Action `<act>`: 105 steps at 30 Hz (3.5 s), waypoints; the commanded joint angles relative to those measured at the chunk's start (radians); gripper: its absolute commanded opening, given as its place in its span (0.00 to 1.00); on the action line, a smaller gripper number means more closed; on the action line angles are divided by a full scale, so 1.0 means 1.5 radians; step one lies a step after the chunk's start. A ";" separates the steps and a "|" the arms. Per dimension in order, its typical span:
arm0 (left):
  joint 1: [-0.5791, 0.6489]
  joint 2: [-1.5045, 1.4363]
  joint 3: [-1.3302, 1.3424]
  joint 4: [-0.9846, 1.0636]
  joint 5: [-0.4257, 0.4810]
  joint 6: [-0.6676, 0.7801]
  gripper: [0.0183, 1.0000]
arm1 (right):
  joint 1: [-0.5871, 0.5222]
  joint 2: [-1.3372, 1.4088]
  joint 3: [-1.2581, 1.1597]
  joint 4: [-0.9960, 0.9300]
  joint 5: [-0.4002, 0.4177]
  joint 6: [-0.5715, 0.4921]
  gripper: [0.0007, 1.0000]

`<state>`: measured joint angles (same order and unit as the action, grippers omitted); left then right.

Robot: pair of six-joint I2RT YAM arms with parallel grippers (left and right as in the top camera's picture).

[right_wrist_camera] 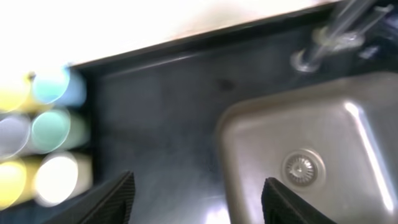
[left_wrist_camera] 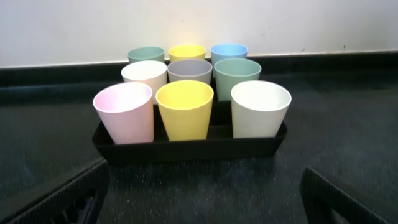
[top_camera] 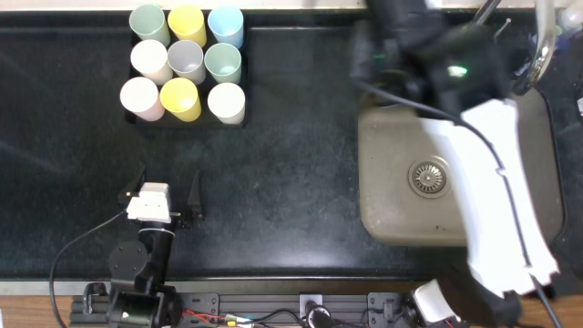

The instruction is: Store Cups

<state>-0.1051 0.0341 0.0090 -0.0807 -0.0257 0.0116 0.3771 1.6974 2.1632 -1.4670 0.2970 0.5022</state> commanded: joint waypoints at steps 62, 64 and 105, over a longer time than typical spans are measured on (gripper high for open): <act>-0.002 0.001 -0.001 -0.003 0.004 0.015 1.00 | -0.212 -0.947 -1.265 0.670 -0.043 -0.056 1.00; -0.002 0.001 -0.001 -0.003 0.004 0.015 1.00 | -0.212 -0.959 -1.289 0.708 -0.043 -0.056 1.00; -0.002 0.001 -0.001 -0.003 0.004 0.015 1.00 | -0.213 -1.130 -1.439 0.941 -0.043 -0.056 1.00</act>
<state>-0.1051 0.0357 0.0090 -0.0818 -0.0261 0.0227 0.0540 0.0128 0.0185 -0.0582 0.2325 0.4183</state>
